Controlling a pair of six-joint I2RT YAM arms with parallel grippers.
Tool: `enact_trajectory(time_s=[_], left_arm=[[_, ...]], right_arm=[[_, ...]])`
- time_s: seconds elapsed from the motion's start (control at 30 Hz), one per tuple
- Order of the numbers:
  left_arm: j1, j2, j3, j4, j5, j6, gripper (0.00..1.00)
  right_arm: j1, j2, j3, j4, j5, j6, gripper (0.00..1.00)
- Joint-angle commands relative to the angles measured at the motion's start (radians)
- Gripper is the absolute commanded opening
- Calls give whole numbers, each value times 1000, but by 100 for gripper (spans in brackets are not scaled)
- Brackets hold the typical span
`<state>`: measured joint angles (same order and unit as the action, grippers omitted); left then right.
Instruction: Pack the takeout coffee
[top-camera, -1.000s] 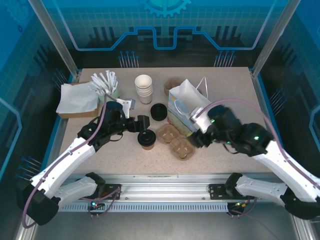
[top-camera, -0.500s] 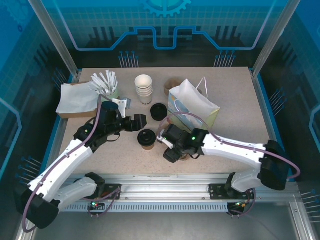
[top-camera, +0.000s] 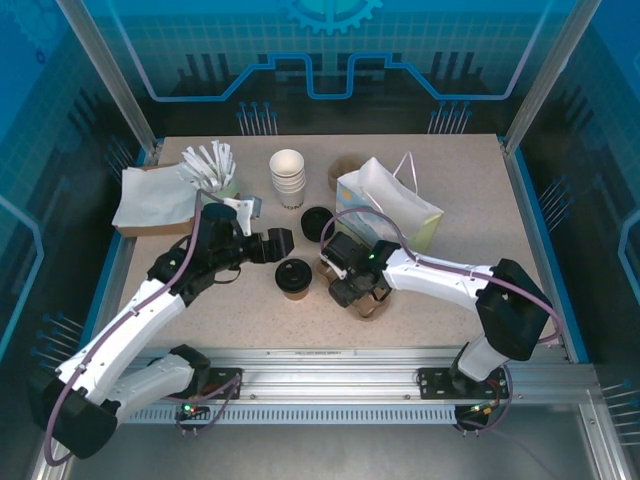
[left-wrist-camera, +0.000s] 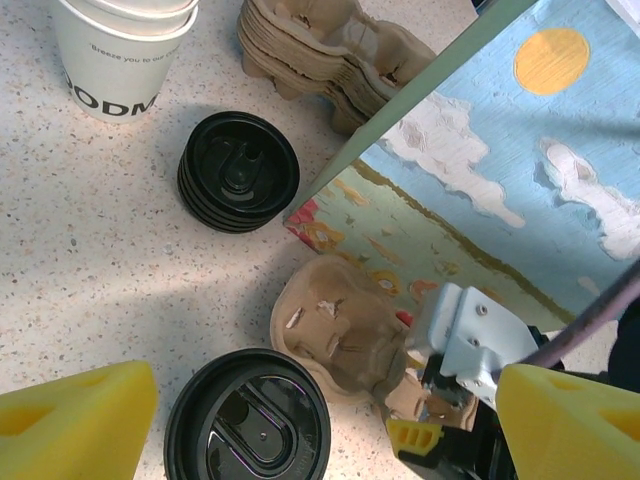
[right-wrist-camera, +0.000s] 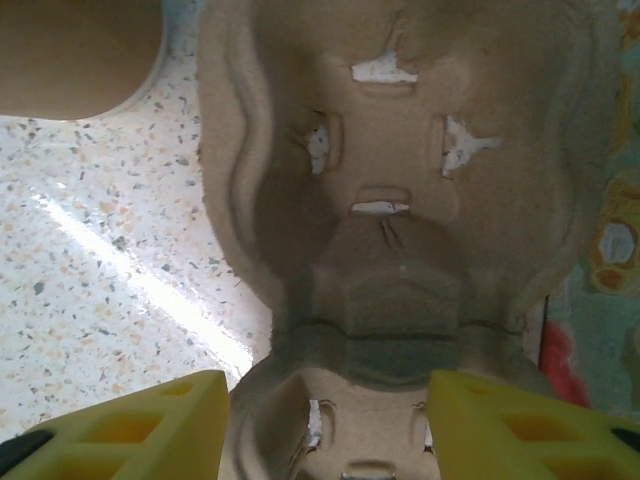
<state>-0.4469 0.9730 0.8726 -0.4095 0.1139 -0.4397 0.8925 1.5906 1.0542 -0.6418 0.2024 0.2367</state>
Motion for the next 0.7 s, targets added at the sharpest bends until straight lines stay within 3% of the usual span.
enact_trajectory(time_s=[0.0, 0.67], left_arm=[[8, -9, -12, 32, 30, -8, 89], [9, -16, -23, 37, 39, -9, 89]], right_arm=[[-23, 22, 31, -9, 8, 13, 54], [-81, 92, 50, 1, -49, -9, 50]])
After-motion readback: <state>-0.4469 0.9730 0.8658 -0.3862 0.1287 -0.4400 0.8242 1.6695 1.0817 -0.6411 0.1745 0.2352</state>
